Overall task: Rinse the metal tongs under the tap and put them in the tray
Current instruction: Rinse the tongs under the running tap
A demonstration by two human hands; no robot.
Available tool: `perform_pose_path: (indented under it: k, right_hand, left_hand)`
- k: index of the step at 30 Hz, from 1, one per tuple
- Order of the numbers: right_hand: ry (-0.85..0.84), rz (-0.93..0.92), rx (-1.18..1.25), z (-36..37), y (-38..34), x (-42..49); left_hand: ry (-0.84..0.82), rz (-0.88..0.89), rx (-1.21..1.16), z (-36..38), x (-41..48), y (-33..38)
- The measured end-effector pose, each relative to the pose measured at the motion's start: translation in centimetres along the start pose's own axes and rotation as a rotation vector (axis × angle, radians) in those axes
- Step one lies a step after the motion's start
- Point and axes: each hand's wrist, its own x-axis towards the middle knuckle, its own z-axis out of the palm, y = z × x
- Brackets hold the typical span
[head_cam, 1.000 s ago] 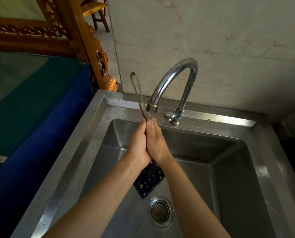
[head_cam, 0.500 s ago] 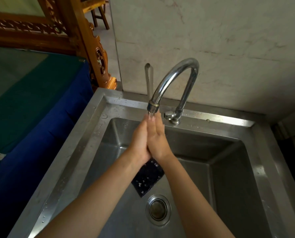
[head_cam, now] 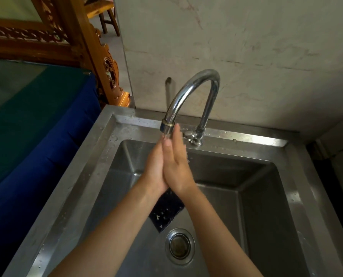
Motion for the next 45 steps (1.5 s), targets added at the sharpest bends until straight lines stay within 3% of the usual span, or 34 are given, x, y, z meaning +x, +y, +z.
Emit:
perform_pose_path:
  k: [4,10,13,15,19,23,29,33,37,42,45]
  right_hand:
    - [-0.122,-0.025,-0.042,1.6,1.0,-1.8]
    - [0.004,0.042,-0.036,1.3,1.8,-0.4]
    - [0.057,0.024,-0.154,1.0,2.1,0.8]
    - [0.054,0.063,-0.172,0.4,2.2,1.4]
    - [0.042,0.183,0.010,-0.9,2.2,2.3]
    - [0.132,0.172,0.148,-0.8,2.4,2.9]
    - [0.046,0.234,0.386,0.0,2.9,3.2]
    - [-0.018,0.242,0.703,-0.2,3.3,3.1]
    - [-0.076,0.246,0.747,-0.1,3.6,3.3]
    - [-0.180,0.194,0.865,0.2,3.8,4.0]
    - [-0.194,0.184,1.029,0.3,3.8,4.3]
  left_hand:
    - [0.021,-0.054,0.055,-1.6,0.6,0.2]
    - [0.086,-0.052,0.148,-0.9,-0.1,0.2]
    - [0.066,-0.071,0.023,-0.8,-0.3,0.2]
    - [0.105,-0.072,0.074,-1.7,-0.3,0.1]
    - [0.206,-0.036,0.220,-3.3,-0.2,0.0]
    - [0.244,-0.042,0.250,-3.8,-0.6,0.0]
    - [0.129,-0.124,0.042,-5.2,-1.2,0.0]
    - [0.071,-0.189,0.068,-6.4,-1.9,0.1]
    - [0.028,-0.193,0.066,-6.7,-2.0,0.7]
    - [0.056,-0.331,-0.303,-7.1,-1.5,1.2]
    - [0.065,-0.269,-0.166,-7.2,-1.5,1.7]
